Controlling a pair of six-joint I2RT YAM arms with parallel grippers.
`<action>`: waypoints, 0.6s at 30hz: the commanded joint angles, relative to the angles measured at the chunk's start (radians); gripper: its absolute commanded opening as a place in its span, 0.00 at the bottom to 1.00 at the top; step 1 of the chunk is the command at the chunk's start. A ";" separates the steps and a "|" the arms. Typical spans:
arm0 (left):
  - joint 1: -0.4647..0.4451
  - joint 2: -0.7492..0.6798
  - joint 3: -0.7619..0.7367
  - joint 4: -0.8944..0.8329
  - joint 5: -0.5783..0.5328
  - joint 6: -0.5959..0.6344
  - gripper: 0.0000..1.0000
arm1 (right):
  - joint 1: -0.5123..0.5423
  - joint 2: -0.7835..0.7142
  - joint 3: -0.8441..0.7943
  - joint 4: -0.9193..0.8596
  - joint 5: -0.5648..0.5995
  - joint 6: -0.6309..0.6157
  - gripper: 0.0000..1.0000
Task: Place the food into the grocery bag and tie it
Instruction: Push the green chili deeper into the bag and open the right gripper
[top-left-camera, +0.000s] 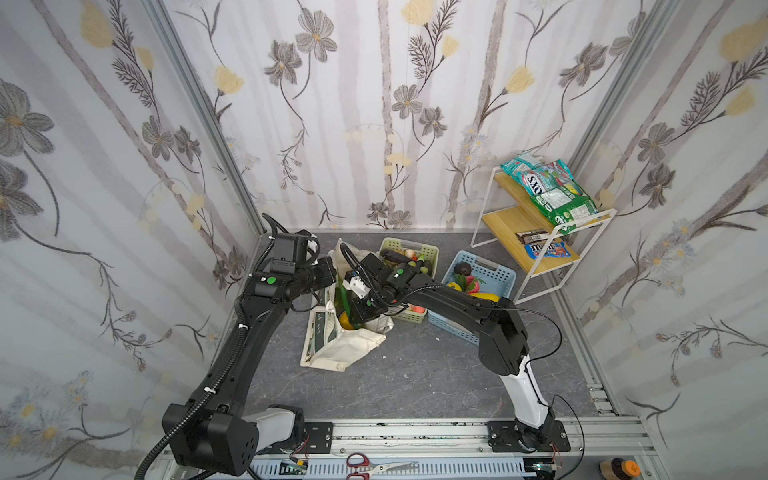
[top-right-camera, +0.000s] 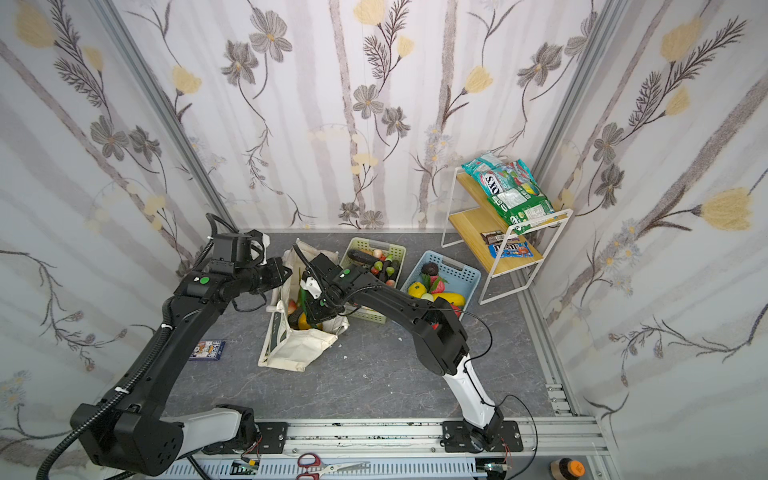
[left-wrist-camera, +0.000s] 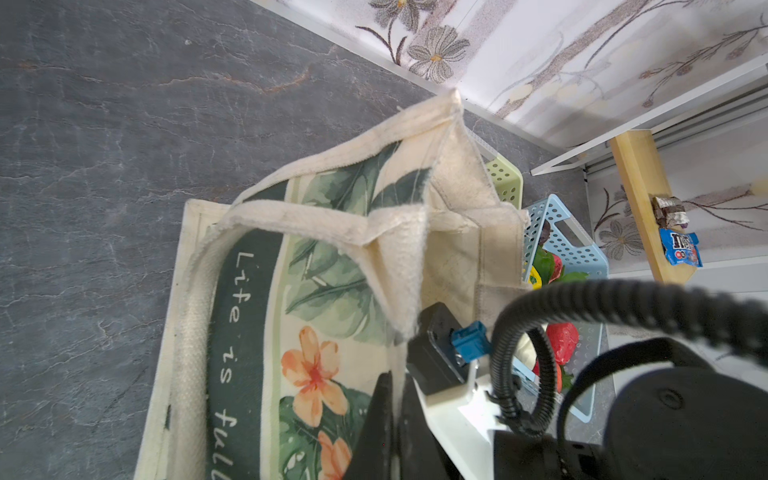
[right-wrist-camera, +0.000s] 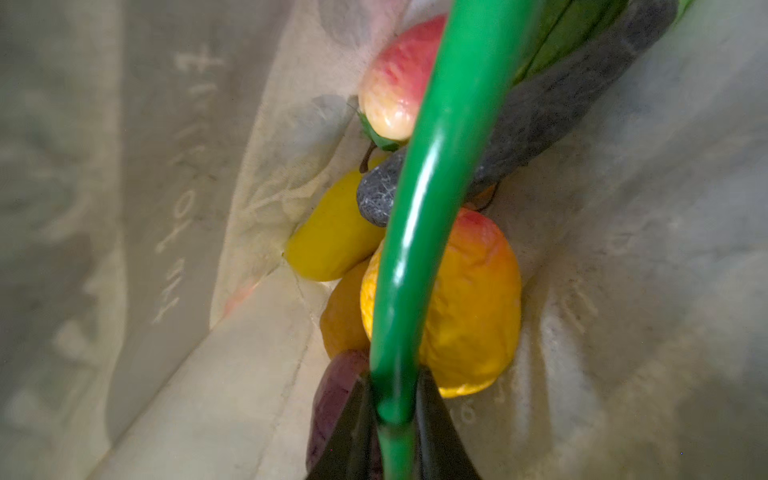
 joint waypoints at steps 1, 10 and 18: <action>0.000 -0.001 0.006 0.055 0.042 0.013 0.00 | -0.001 0.023 0.008 -0.018 -0.026 -0.010 0.20; -0.009 -0.007 -0.016 0.078 0.060 -0.001 0.00 | -0.014 0.053 0.007 0.010 -0.063 0.008 0.20; -0.015 -0.006 -0.017 0.073 0.080 0.000 0.00 | -0.030 0.070 0.009 0.082 -0.122 0.055 0.20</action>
